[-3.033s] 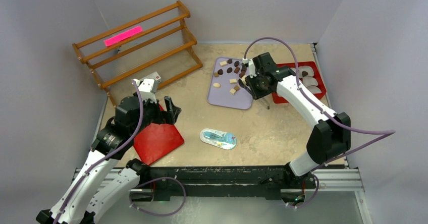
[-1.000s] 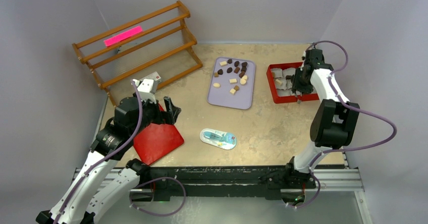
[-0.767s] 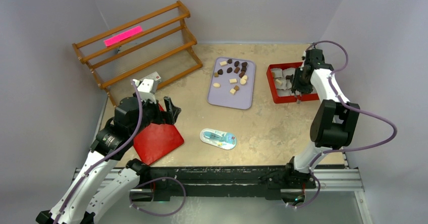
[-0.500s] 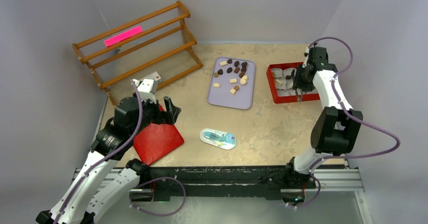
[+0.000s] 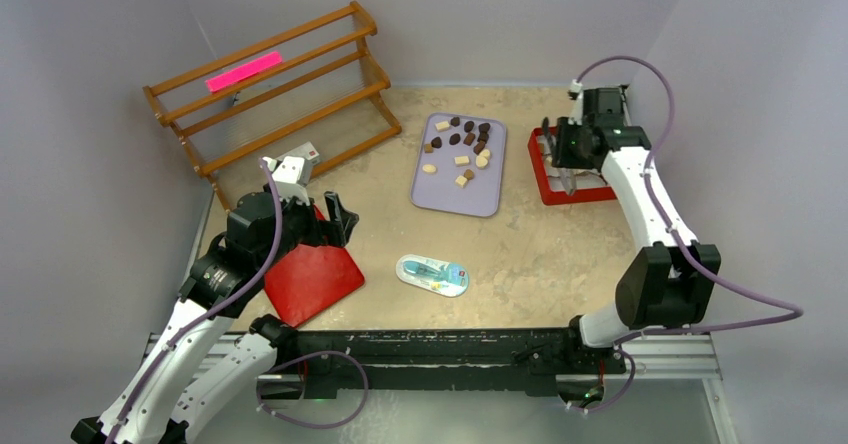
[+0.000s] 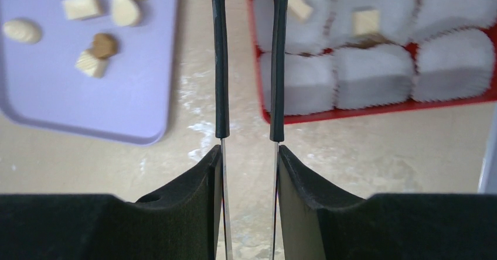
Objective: Pack the chocolate
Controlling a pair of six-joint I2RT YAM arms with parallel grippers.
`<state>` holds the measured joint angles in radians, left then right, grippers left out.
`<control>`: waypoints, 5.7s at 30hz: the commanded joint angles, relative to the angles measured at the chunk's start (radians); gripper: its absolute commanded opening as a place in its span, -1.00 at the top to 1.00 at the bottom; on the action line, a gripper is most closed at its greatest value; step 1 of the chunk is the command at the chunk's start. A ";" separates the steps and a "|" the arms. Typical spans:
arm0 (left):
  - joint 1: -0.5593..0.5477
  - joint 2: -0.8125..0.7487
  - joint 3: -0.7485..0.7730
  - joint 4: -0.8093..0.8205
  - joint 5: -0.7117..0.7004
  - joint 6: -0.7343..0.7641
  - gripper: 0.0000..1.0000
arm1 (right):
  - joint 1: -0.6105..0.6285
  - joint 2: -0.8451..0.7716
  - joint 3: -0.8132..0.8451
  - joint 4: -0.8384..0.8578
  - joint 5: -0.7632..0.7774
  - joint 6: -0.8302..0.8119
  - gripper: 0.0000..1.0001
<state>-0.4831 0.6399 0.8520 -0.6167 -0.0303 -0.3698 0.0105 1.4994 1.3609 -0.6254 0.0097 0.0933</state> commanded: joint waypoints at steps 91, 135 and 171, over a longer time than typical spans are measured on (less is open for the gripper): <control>0.000 -0.025 -0.004 0.021 -0.034 0.014 -1.00 | 0.540 0.268 0.056 -0.024 0.050 -0.049 0.18; 0.000 -0.026 -0.007 0.026 -0.003 0.015 -1.00 | 0.518 0.136 0.133 -0.057 0.170 -0.049 0.62; -0.001 -0.021 -0.008 0.026 0.001 0.015 -1.00 | 0.493 0.346 0.165 -0.063 0.177 -0.065 0.20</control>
<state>-0.4831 0.6189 0.8520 -0.6170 -0.0368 -0.3702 0.5110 1.8595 1.4986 -0.6762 0.1909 0.0410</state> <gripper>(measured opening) 0.998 0.402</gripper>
